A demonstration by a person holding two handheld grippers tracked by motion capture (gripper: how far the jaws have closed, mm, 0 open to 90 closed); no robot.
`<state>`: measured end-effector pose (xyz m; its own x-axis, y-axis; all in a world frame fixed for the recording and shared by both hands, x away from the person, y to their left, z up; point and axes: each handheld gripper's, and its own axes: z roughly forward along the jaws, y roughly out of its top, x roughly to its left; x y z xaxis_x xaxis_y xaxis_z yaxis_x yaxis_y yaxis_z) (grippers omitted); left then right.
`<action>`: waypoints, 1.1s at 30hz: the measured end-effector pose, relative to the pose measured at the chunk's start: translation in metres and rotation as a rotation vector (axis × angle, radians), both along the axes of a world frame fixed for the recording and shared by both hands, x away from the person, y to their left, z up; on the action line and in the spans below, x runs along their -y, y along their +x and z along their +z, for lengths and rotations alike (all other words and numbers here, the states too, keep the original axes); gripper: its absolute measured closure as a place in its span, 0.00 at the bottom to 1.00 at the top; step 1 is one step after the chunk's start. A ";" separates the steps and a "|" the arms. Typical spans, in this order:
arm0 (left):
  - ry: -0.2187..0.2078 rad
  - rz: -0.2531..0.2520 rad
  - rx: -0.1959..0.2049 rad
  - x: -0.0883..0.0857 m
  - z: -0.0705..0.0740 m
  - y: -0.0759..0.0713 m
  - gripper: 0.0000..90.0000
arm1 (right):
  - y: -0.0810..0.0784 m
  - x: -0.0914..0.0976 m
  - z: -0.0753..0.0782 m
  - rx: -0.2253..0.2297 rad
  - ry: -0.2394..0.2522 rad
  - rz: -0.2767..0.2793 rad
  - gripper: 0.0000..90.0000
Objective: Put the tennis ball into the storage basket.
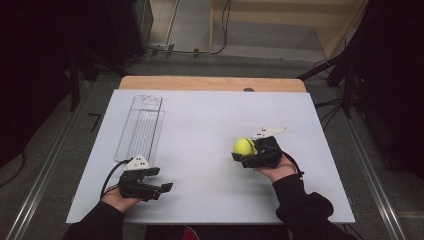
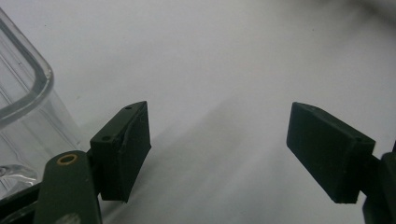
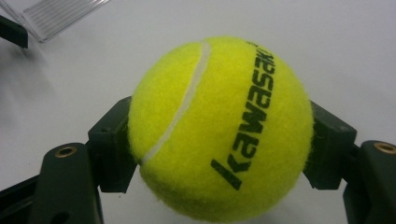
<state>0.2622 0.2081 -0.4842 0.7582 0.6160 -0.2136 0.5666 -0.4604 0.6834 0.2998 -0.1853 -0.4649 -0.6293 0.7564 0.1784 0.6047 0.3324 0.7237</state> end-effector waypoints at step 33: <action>0.002 0.006 0.001 -0.001 0.000 0.001 0.25 | 0.009 -0.036 0.007 -0.005 0.014 0.083 0.27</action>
<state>0.2628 0.2090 -0.4843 0.7545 0.6211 -0.2119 0.5689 -0.4581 0.6830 0.3086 -0.1493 -0.4577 -0.6886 0.6994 0.1914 0.5790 0.3714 0.7258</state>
